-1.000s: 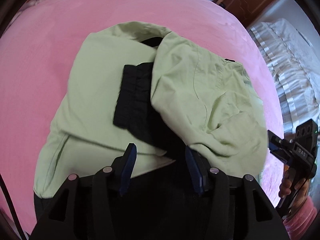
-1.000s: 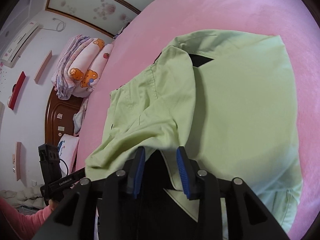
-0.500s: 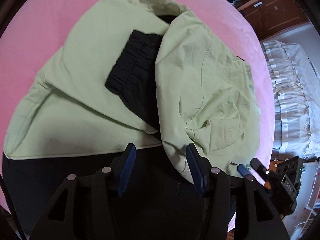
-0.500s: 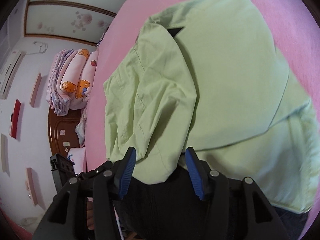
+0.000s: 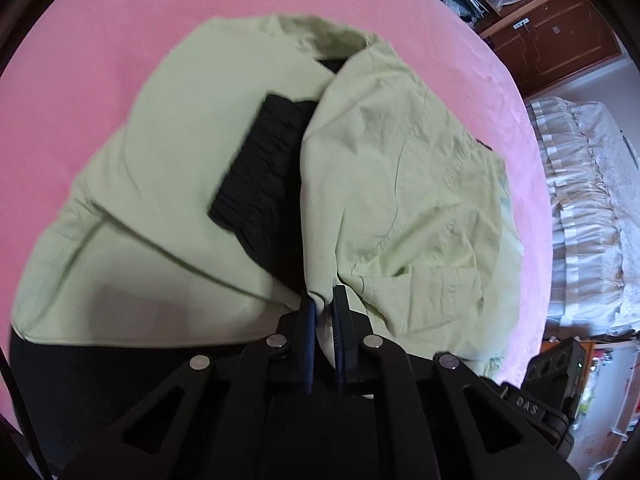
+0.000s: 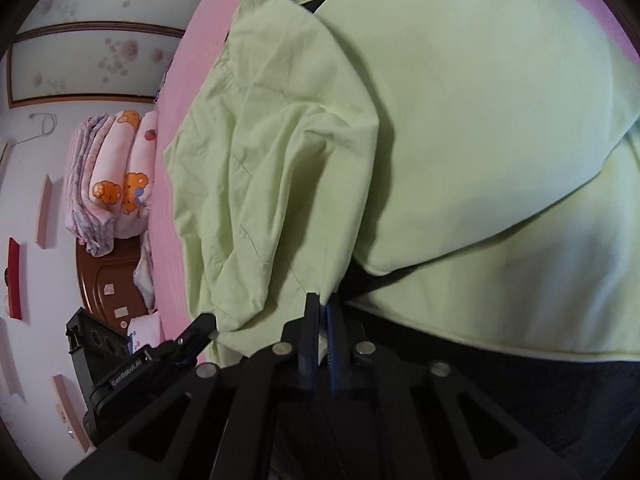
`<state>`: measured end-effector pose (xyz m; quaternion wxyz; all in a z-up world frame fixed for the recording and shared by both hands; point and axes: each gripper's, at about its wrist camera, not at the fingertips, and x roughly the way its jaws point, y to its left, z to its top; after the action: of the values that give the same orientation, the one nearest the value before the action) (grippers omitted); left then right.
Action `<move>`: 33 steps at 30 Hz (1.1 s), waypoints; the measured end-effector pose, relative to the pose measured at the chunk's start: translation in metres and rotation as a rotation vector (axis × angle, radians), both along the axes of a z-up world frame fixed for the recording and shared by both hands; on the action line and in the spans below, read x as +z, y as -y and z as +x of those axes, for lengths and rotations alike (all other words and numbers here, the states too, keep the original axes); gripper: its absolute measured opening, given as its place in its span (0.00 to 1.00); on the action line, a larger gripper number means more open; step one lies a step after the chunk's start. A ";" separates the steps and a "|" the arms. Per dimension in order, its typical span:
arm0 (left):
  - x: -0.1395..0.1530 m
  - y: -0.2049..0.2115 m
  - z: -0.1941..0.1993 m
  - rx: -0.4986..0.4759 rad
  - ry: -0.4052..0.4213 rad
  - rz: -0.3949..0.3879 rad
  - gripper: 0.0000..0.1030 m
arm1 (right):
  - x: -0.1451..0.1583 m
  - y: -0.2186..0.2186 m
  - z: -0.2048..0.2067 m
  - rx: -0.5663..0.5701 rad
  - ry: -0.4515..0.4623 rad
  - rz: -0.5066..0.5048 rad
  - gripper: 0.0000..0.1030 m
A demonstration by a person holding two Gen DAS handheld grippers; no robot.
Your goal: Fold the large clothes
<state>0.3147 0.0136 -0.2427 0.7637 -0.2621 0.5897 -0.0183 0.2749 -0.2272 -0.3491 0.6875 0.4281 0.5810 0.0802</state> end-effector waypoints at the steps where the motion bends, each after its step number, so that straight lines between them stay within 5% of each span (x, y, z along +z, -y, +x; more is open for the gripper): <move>1: 0.001 -0.001 0.002 0.009 0.001 0.008 0.06 | 0.001 -0.004 0.001 0.015 0.007 -0.001 0.03; 6: -0.009 -0.009 0.009 0.034 -0.038 -0.010 0.06 | 0.006 -0.029 0.013 0.132 0.028 -0.077 0.03; 14: -0.025 0.025 -0.001 -0.048 -0.105 0.009 0.09 | 0.008 -0.014 0.004 0.088 -0.021 -0.135 0.03; 20: -0.006 0.047 0.012 -0.097 -0.089 0.253 0.27 | 0.016 -0.002 0.006 0.190 -0.049 -0.202 0.07; 26: 0.031 0.055 0.040 -0.159 0.011 0.331 0.36 | 0.059 -0.001 0.016 0.253 0.059 -0.487 0.07; 33: 0.047 0.069 0.104 -0.222 0.154 0.316 0.36 | 0.079 -0.012 0.056 0.242 0.312 -0.604 0.07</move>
<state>0.4183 -0.0550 -0.1957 0.8315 -0.0701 0.5502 -0.0296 0.3312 -0.2151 -0.2698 0.8490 0.1163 0.5130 0.0502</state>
